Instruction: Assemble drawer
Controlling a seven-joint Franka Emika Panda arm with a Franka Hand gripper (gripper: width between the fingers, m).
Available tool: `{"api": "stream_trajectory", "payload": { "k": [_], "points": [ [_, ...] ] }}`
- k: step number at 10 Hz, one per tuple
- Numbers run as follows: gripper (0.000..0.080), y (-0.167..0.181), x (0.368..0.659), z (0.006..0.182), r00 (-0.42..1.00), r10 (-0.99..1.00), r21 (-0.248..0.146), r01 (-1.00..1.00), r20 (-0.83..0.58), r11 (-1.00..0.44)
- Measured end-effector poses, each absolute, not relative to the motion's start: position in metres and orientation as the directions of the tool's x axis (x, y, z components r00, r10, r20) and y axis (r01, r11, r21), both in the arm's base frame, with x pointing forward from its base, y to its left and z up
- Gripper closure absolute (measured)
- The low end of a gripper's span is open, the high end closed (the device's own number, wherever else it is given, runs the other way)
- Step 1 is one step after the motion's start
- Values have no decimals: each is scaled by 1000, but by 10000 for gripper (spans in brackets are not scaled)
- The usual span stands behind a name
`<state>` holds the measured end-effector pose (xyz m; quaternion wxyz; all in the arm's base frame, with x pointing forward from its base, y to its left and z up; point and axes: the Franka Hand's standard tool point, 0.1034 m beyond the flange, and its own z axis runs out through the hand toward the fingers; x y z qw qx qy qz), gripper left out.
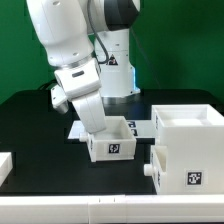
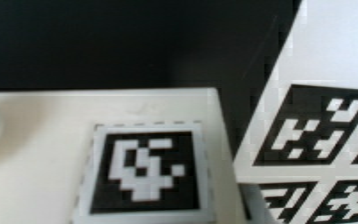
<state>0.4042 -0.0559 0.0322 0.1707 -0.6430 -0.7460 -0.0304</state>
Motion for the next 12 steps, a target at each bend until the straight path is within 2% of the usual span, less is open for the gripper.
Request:
{"api": "stream_trajectory", "payload": {
  "k": [3, 4, 6, 10, 12],
  "points": [
    [761, -56, 404, 32, -98, 950, -185, 970, 295, 157],
    [761, -58, 407, 38, -59, 952, -222, 966, 299, 129],
    [761, -60, 421, 39, -32, 946, -218, 970, 321, 107],
    [761, -60, 422, 37, -31, 945, -220, 970, 325, 107],
    [761, -58, 424, 43, -15, 942, -249, 963, 335, 104]
  ]
}}
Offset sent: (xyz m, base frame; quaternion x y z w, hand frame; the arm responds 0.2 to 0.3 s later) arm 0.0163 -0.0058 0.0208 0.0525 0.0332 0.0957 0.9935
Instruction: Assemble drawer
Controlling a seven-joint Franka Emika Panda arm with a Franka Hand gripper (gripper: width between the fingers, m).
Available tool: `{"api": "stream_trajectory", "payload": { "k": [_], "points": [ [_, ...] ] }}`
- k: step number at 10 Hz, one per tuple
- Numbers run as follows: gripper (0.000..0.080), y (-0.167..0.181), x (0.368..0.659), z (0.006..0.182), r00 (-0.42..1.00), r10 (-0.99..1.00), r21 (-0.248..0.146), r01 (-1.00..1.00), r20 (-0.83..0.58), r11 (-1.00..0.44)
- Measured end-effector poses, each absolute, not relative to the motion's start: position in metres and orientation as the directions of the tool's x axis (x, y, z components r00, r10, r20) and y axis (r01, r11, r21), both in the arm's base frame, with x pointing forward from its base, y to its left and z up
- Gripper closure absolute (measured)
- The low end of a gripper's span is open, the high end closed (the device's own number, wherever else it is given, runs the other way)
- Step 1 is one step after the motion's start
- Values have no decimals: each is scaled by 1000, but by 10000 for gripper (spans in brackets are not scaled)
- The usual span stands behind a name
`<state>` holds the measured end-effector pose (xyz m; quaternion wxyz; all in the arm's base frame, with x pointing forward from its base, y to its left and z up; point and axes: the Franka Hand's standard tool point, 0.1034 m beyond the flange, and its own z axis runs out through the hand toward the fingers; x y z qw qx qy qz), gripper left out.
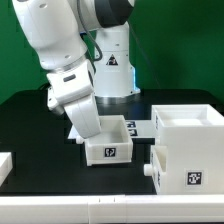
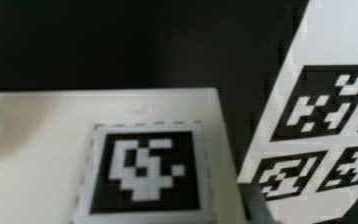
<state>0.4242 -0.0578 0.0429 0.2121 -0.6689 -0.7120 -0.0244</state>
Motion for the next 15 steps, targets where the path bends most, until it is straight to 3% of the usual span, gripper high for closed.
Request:
{"api": "stream_trajectory", "payload": {
  "k": [3, 7, 8, 10, 13, 14, 15],
  "points": [
    [761, -46, 441, 73, -8, 915, -405, 895, 404, 186],
    [761, -45, 446, 69, -1, 909, -393, 901, 418, 182],
    [761, -49, 449, 72, 23, 897, -376, 912, 442, 162],
    [761, -68, 461, 81, 16, 902, -235, 967, 430, 94],
    [761, -83, 464, 75, 10, 930, -86, 996, 366, 23],
    [761, -88, 462, 72, 17, 939, -50, 999, 344, 0],
    [761, -87, 461, 71, 18, 939, -51, 999, 345, -1]
  ]
}}
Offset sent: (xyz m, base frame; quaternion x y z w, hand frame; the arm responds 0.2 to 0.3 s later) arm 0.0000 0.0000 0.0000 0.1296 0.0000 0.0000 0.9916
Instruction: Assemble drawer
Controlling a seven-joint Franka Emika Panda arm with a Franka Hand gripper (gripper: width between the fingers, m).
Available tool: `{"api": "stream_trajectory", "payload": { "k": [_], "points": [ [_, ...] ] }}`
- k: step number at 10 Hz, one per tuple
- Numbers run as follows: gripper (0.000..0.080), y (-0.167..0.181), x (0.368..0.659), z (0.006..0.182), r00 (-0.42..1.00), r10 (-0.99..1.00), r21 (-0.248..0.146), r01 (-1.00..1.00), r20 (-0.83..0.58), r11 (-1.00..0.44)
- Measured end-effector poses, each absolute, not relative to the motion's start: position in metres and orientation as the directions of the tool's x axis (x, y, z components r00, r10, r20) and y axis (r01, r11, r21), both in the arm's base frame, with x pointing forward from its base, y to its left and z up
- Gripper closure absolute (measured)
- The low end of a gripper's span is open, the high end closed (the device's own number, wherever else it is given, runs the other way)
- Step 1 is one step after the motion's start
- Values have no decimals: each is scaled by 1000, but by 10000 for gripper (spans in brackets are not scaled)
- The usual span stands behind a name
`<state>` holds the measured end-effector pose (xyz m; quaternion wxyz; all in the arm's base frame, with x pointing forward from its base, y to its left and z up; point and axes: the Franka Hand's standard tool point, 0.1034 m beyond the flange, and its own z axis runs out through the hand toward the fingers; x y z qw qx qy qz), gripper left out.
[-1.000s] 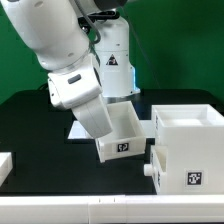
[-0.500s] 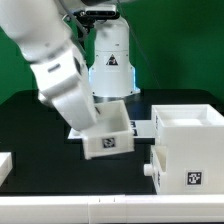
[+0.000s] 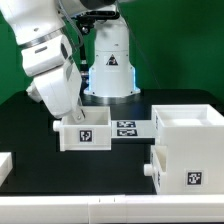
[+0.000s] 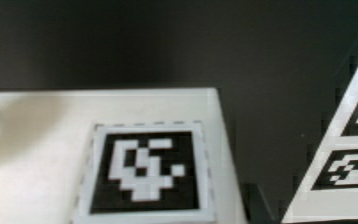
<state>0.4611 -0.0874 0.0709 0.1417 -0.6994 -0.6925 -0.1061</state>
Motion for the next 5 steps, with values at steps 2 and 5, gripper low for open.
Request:
{"api": "stream_trajectory", "payload": {
  "k": [2, 5],
  "points": [
    [761, -75, 488, 75, 65, 931, -49, 998, 359, -51],
    [761, -52, 520, 85, 84, 928, -30, 996, 363, -79]
  ]
}}
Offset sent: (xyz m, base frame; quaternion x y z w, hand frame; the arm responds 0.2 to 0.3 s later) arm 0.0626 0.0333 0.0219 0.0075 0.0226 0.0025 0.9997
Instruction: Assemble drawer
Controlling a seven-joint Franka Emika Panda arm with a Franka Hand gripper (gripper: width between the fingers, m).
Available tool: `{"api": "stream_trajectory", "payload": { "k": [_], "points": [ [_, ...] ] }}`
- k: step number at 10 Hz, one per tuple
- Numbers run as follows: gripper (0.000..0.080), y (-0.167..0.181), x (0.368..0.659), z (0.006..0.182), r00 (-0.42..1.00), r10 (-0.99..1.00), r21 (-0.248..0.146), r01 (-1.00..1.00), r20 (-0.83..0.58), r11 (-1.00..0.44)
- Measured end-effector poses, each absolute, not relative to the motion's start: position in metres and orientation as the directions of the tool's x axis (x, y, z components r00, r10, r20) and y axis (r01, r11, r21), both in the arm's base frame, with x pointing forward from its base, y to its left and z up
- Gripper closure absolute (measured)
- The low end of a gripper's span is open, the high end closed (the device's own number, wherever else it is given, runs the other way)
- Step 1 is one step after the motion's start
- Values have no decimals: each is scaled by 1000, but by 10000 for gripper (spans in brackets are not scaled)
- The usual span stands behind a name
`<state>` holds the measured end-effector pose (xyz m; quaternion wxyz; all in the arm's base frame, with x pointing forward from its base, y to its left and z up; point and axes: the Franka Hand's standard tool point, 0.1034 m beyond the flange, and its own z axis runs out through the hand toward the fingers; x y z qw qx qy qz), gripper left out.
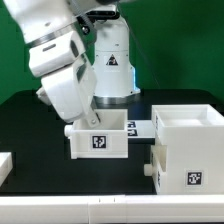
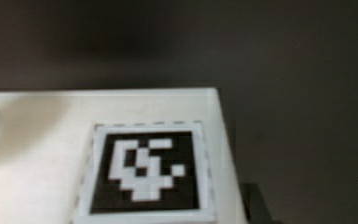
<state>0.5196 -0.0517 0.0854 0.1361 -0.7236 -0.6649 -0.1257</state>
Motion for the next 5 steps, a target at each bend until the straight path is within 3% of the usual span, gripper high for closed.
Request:
{"api": "stream_trajectory", "payload": {
  "k": [4, 5],
  "points": [
    [761, -54, 516, 81, 87, 926, -38, 996, 368, -78],
    [761, -53, 519, 76, 54, 927, -12, 999, 371, -53]
  ]
}}
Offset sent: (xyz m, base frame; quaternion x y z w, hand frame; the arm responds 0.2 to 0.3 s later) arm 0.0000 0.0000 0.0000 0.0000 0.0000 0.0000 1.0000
